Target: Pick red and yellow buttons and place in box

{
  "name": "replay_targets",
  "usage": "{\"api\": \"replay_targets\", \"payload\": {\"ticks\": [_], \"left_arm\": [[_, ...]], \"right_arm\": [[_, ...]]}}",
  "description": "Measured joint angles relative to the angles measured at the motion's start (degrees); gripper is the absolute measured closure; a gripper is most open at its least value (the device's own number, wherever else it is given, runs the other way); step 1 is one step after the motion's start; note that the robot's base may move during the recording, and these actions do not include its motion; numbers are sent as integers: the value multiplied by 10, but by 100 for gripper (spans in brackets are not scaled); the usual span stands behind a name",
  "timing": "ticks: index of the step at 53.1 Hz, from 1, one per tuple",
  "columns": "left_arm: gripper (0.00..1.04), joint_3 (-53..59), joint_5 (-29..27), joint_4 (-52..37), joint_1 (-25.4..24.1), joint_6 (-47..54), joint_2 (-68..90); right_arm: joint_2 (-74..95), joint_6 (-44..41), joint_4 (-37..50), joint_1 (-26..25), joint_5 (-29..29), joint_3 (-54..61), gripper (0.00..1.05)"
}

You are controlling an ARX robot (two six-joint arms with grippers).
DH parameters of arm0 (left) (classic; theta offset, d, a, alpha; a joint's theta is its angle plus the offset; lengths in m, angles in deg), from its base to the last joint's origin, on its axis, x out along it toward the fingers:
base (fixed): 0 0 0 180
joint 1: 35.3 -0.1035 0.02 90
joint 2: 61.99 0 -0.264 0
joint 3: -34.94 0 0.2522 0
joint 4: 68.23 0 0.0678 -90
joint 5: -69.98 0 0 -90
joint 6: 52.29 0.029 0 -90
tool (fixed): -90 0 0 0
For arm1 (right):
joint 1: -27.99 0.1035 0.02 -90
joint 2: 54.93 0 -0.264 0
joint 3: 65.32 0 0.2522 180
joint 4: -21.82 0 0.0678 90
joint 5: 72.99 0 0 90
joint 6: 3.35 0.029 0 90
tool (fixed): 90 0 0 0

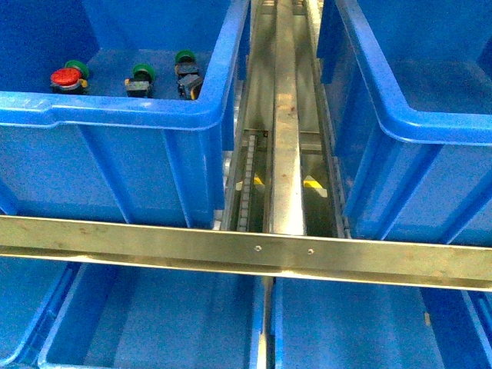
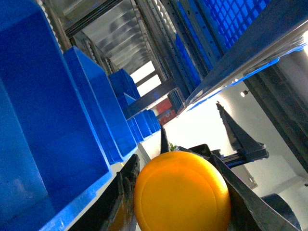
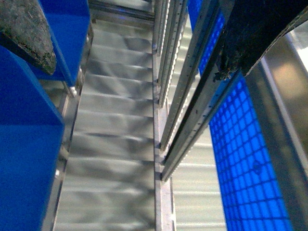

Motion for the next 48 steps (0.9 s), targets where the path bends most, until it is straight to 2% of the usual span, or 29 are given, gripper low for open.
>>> {"api": "replay_targets", "payload": {"ticks": [10, 19, 48], "left_arm": [[72, -13, -12, -13, 12, -6, 20], [72, -20, -14, -16, 14, -13, 32], [72, -55, -15, -33, 16, -27, 74]], "right_arm": [[72, -5, 41, 72, 29, 1, 6], [100, -15, 50, 109, 39, -10, 6], [129, -50, 44, 162, 50, -46, 6]]}}
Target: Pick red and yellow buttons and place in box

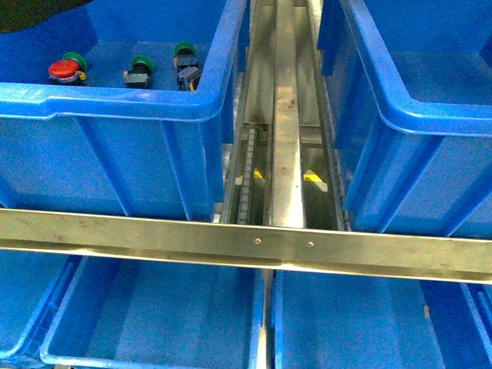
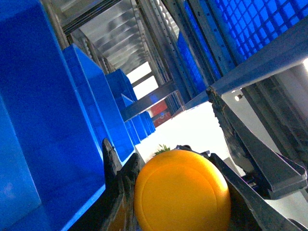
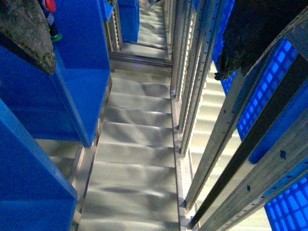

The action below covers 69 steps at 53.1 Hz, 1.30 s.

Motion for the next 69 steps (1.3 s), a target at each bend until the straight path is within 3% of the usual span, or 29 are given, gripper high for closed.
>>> {"api": "replay_targets", "payload": {"ticks": [28, 48, 67, 69], "left_arm": [[72, -35, -7, -12, 1, -28, 49], [72, -65, -17, -5, 14, -39, 65], [72, -65, -27, 9, 30, -35, 70], [66, -63, -27, 12, 34, -31, 69]], "right_arm": [[-9, -40, -31, 22, 26, -24, 7], [-8, -58, -49, 22, 57, -23, 61], [-39, -56, -67, -2, 55, 8, 63], [-50, -56, -71, -7, 54, 16, 63]]}}
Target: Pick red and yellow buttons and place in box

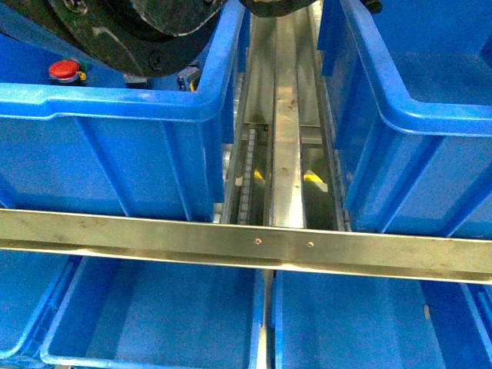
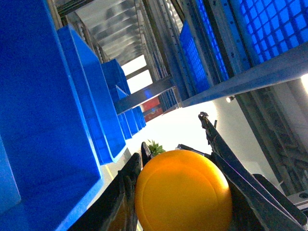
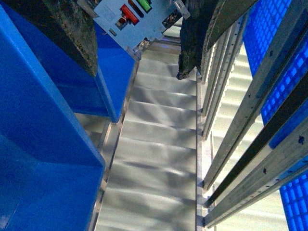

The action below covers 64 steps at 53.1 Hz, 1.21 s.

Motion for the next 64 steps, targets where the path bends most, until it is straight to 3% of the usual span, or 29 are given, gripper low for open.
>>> {"api": "replay_targets", "payload": {"ticks": [14, 25, 36, 42, 53, 57, 59, 62, 64], "left_arm": [[6, 37, -29, 28, -30, 70, -68], [8, 103, -29, 67, -72, 147, -185], [8, 228, -61, 204, -138, 297, -394], [8, 319, -32, 301, -231, 374, -575], [8, 496, 115, 479, -491, 413, -876], [8, 551, 137, 533, -568, 424, -949], [13, 576, 65, 580, -577, 474, -976], [27, 626, -87, 630, -544, 573, -1017], [34, 652, -150, 631, -525, 624, -1036]], "right_arm": [[-19, -23, -4, -18, -9, 13, 63], [-16, -36, -2, 4, 6, 16, 63], [11, -101, 0, 28, 38, 20, 63], [24, -172, 4, 26, 43, 20, 63], [29, -227, 7, 18, 50, 3, 64], [29, -245, 7, 23, 60, -3, 64], [29, -251, 6, 25, 64, -5, 64], [29, -272, 7, 28, 69, -5, 64], [29, -283, 7, 29, 76, -5, 64]]}}
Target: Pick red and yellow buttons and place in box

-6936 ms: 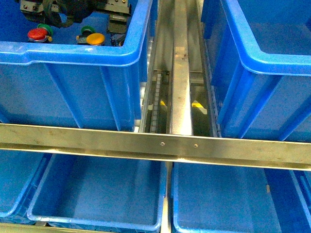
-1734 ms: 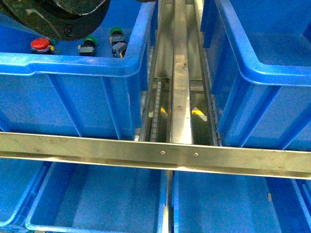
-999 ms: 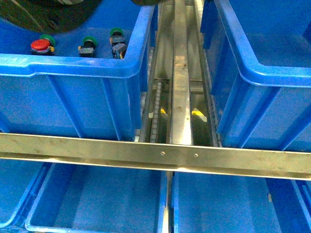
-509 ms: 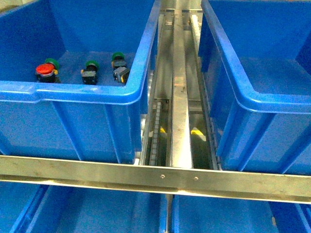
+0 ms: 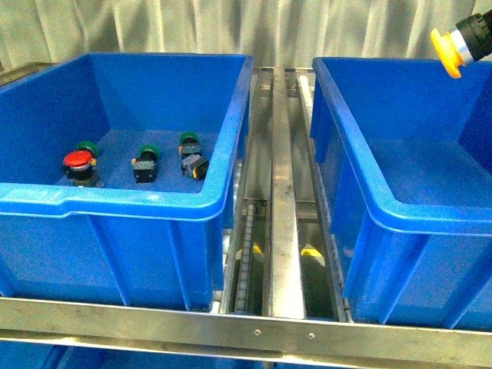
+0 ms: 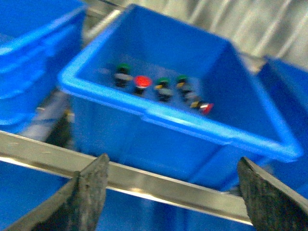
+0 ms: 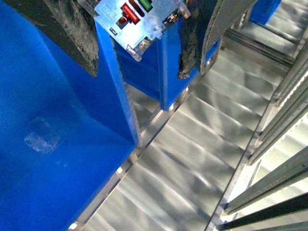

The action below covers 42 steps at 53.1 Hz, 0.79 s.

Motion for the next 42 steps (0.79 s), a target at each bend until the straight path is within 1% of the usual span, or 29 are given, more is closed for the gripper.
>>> {"api": "replay_targets", "payload": {"ticks": [4, 6, 7, 8, 9, 11, 14, 21, 23, 32, 42], "left_arm": [[47, 33, -77, 1, 39, 48, -31], [54, 51, -136, 3, 80, 63, -52], [55, 53, -142, 3, 91, 65, -55], [59, 62, -166, 5, 112, 69, -66], [63, 64, -177, 7, 129, 77, -70], [68, 64, -181, 6, 147, 80, -72], [77, 64, -185, 6, 157, 88, -74], [98, 64, -192, 6, 160, 94, -75], [103, 64, -192, 6, 161, 94, -75], [102, 64, -193, 6, 161, 98, -75], [102, 64, -193, 6, 162, 98, -75]], "right_arm": [[-2, -12, 0, 1, 3, 0, 64], [-2, -18, 0, 1, 5, 0, 64], [-3, -21, 0, 2, 7, 0, 64], [-3, -26, 1, 2, 9, 0, 64], [-3, -28, 1, 2, 11, 0, 64], [-5, -38, 3, 2, 17, 1, 64], [-6, -48, 7, 2, 23, 1, 64], [-9, -80, 11, 4, 37, 4, 64], [-9, -90, 13, 5, 41, 5, 64], [-9, -162, 14, 22, 64, 8, 64], [-9, -186, 9, 29, 82, 13, 64]]}}
